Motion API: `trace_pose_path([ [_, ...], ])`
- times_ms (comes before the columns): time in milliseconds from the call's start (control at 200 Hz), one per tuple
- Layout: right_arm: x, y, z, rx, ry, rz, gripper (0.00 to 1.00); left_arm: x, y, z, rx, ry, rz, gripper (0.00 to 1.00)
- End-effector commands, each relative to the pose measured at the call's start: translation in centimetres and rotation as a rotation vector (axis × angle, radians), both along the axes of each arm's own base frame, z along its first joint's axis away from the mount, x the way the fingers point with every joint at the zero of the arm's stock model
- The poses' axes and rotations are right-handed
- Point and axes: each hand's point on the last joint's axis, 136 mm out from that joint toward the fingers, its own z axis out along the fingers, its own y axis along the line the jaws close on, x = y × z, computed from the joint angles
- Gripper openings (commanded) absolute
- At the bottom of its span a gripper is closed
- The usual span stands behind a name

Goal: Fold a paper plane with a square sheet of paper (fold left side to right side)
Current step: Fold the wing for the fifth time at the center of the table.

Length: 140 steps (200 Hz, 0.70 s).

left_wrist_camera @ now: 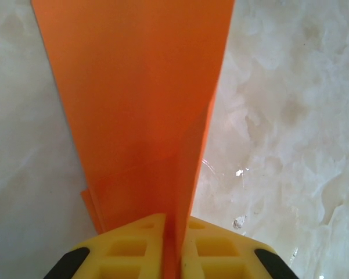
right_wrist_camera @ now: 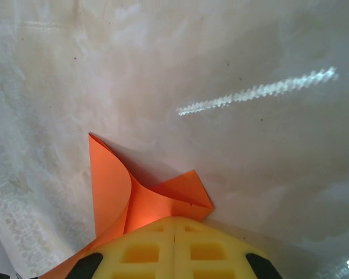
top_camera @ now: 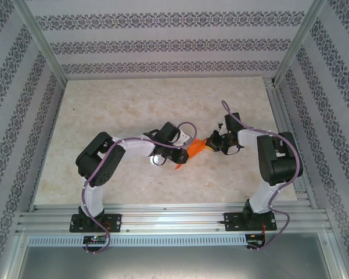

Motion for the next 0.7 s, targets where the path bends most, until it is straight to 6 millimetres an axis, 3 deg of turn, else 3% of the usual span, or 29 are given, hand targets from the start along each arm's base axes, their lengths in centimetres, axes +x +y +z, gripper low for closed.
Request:
trace_pose_path([
  [0,1.4,0.0,0.4,0.005,-0.034,-0.008,0.00,0.8,-0.1,0.4,-0.010,0.008,0.010,0.14],
  [365,1.2,-0.3,-1.7,-0.034,0.011,-0.008,0.00,1.1,-0.8,0.4,-0.024,0.028,0.004,0.12],
  [564,-0.5,-1.3,-3.2,-0.127,0.070,0.029,0.00,2.2,-0.6,1.3,-0.026,0.008,0.008,0.17],
  [694,-0.8,-1.5,-3.4,-0.141,0.078,0.040,0.00,2.4,-0.7,1.6,-0.024,0.004,-0.002,0.29],
])
